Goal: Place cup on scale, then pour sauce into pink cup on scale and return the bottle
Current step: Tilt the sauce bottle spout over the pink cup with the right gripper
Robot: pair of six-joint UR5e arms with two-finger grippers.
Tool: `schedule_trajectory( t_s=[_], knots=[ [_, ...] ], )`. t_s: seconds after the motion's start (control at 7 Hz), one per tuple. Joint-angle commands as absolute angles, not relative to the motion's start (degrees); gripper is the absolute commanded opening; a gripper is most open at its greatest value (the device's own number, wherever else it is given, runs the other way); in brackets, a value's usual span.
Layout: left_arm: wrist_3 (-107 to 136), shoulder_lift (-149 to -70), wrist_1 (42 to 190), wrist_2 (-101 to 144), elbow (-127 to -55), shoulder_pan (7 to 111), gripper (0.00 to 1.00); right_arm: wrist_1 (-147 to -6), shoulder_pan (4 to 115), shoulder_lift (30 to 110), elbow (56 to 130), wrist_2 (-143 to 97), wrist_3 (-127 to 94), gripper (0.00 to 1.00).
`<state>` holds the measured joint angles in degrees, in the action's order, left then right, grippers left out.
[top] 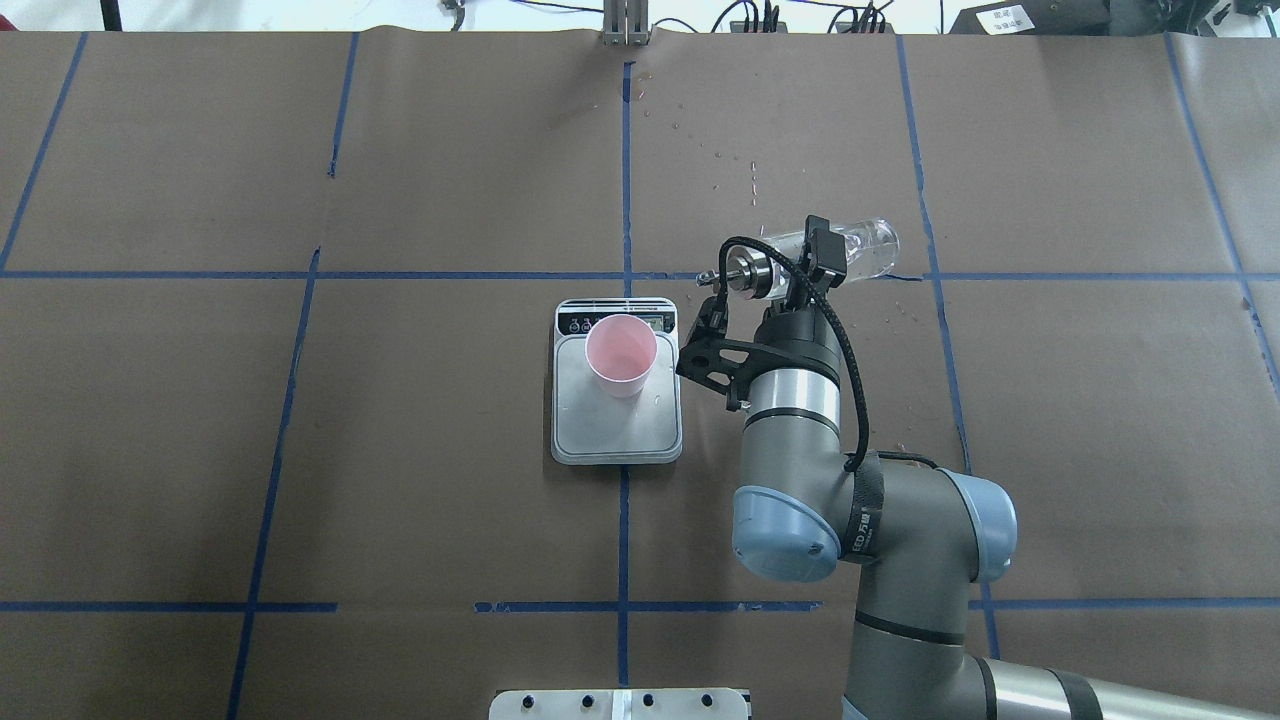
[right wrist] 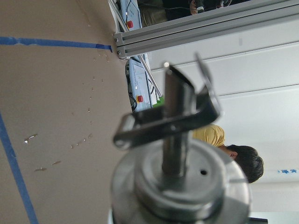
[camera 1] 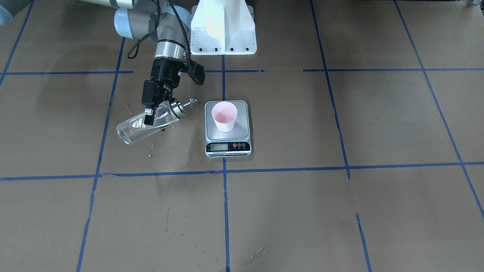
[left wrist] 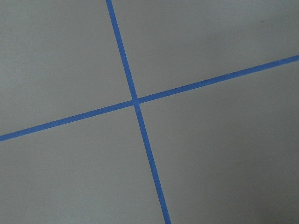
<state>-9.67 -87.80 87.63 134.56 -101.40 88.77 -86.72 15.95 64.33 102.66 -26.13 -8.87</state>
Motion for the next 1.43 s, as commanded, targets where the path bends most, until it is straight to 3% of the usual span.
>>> schedule_trajectory(
  t_s=[0.0,0.29,0.57,1.29],
  knots=[
    [-9.67,-87.8,87.63,134.56,-101.34,88.77,1.0,-86.75,15.91,64.25,102.39,-25.84,-8.17,0.0],
    [-9.67,-87.8,87.63,134.56,-101.34,88.77,1.0,-86.75,15.91,63.81,102.13,-25.23,-6.07,0.0],
    [-9.67,-87.8,87.63,134.56,-101.34,88.77,1.0,-86.84,15.91,59.7,97.15,-24.01,-4.49,0.0],
    [-9.67,-87.8,87.63,134.56,-101.25,88.77,1.0,-86.84,14.69,59.41,95.45,-18.92,6.76,0.0]
  ],
)
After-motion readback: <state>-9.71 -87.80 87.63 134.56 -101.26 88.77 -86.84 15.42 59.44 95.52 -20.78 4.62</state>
